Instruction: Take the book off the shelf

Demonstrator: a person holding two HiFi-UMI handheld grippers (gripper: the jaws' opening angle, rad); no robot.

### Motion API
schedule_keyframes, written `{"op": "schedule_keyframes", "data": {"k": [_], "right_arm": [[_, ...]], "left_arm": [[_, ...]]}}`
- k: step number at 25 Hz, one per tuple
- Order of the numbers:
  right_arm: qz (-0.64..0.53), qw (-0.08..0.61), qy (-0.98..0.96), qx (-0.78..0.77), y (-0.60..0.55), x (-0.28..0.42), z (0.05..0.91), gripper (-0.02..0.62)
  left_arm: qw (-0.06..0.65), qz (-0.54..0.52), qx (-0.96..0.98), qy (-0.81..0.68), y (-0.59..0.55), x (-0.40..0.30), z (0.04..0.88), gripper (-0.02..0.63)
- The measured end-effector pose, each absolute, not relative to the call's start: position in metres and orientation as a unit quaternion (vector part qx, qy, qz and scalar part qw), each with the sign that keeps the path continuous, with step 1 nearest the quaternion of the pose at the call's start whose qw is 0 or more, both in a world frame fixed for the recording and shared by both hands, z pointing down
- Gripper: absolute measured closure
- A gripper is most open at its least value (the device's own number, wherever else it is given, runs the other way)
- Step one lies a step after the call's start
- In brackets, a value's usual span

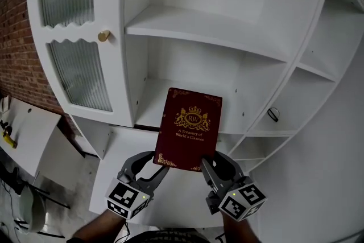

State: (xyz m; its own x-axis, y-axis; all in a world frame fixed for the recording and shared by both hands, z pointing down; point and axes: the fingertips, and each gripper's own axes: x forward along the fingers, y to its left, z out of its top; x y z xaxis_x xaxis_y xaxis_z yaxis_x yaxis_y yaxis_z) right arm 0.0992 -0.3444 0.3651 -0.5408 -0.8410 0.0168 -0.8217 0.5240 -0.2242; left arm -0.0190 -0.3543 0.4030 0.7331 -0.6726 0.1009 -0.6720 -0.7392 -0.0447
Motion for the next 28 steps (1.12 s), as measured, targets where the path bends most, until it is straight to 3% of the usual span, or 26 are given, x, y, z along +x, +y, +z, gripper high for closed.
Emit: {"op": "schedule_keyframes", "data": {"k": [13,28], "right_arm": [[-0.057,0.061,0.873,-0.481,-0.286,0.101,0.325,0.431],[-0.036,0.064,0.887,-0.455,-0.239,0.193,0.297,0.425]], "left_arm": [[0.039,-0.033,-0.936,0.35,-0.302,-0.017,0.363,0.391],[0.059,-0.019,-0.925,0.374,-0.249,0.074,0.337,0.391]]}}
